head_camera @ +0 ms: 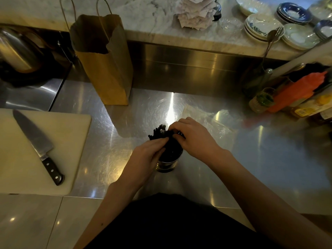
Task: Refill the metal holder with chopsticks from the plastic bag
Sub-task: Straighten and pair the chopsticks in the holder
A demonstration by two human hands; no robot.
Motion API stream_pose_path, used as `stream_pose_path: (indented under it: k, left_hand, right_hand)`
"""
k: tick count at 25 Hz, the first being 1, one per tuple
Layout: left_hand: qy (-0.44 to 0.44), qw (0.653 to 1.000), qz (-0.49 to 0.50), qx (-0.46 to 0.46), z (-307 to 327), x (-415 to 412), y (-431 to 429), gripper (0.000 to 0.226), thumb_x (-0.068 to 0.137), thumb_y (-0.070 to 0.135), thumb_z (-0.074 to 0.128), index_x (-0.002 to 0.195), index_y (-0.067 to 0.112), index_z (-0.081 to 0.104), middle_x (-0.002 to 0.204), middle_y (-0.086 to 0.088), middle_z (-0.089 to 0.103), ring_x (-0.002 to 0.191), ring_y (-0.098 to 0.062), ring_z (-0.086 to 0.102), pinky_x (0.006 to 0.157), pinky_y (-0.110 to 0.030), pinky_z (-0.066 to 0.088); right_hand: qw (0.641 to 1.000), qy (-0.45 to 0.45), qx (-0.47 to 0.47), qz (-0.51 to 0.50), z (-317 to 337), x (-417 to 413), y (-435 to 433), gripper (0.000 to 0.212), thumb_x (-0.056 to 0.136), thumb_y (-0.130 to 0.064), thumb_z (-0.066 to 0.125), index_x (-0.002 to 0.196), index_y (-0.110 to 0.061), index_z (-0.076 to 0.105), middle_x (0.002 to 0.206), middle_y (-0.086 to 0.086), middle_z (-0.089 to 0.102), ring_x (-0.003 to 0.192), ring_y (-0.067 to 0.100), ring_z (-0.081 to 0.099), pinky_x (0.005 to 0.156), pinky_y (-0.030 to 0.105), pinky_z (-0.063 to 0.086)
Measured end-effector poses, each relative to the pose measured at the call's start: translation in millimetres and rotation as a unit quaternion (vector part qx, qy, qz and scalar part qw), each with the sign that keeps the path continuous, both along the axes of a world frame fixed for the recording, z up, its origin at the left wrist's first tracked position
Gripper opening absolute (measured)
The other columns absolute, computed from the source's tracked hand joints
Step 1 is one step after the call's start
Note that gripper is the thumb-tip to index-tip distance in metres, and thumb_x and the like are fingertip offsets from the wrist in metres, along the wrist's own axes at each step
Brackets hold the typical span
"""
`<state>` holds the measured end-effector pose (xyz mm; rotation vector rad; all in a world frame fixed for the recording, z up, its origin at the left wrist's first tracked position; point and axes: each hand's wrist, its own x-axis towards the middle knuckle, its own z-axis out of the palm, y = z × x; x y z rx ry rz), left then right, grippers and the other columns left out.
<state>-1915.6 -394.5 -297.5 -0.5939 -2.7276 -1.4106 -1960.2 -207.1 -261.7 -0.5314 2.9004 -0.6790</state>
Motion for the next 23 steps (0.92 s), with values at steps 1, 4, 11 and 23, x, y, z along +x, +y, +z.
stream_pose_path:
  k: [1,4,11,23]
  left_hand:
    - [0.001,1.0,-0.001,-0.008,-2.2,-0.9,0.0,0.038,0.091,0.011,0.056,0.129,0.013,0.061,0.124,0.007,0.063,0.115,-0.002,0.055,0.102,-0.009,0.037]
    - [0.005,1.0,-0.007,-0.02,-7.3,-2.3,1.3,0.039,0.092,0.009,0.057,0.131,0.013,0.059,0.128,0.001,0.064,0.117,-0.005,0.054,0.102,-0.008,0.035]
    - [0.028,0.997,0.049,0.052,-4.5,4.4,4.0,0.033,0.09,0.021,0.061,0.122,0.016,0.066,0.125,0.007,0.064,0.116,-0.005,0.059,0.099,-0.025,0.048]
    - [0.003,0.984,0.136,0.112,28.0,-11.1,8.4,0.029,0.086,0.006,0.069,0.111,0.02,0.066,0.105,0.006,0.068,0.098,0.003,0.061,0.088,-0.009,0.044]
  right_hand:
    - [1.0,0.002,-0.003,-0.001,-0.2,0.0,-0.2,0.017,0.092,-0.02,0.06,0.108,-0.022,0.064,0.101,-0.004,0.065,0.096,0.015,0.051,0.076,0.03,0.047]
    - [1.0,0.011,-0.012,-0.002,-1.1,-0.8,-0.5,0.015,0.091,-0.023,0.061,0.106,-0.022,0.065,0.098,-0.005,0.066,0.094,0.013,0.049,0.074,0.029,0.046]
    - [0.996,-0.001,-0.078,-0.04,-3.1,-1.0,5.9,0.008,0.092,-0.026,0.062,0.098,-0.023,0.066,0.09,-0.01,0.065,0.087,0.007,0.051,0.074,0.026,0.045]
    - [0.923,0.058,-0.309,-0.221,50.1,-7.0,30.8,0.007,0.091,-0.015,0.063,0.096,-0.02,0.06,0.086,-0.01,0.065,0.081,0.006,0.066,0.073,0.018,0.054]
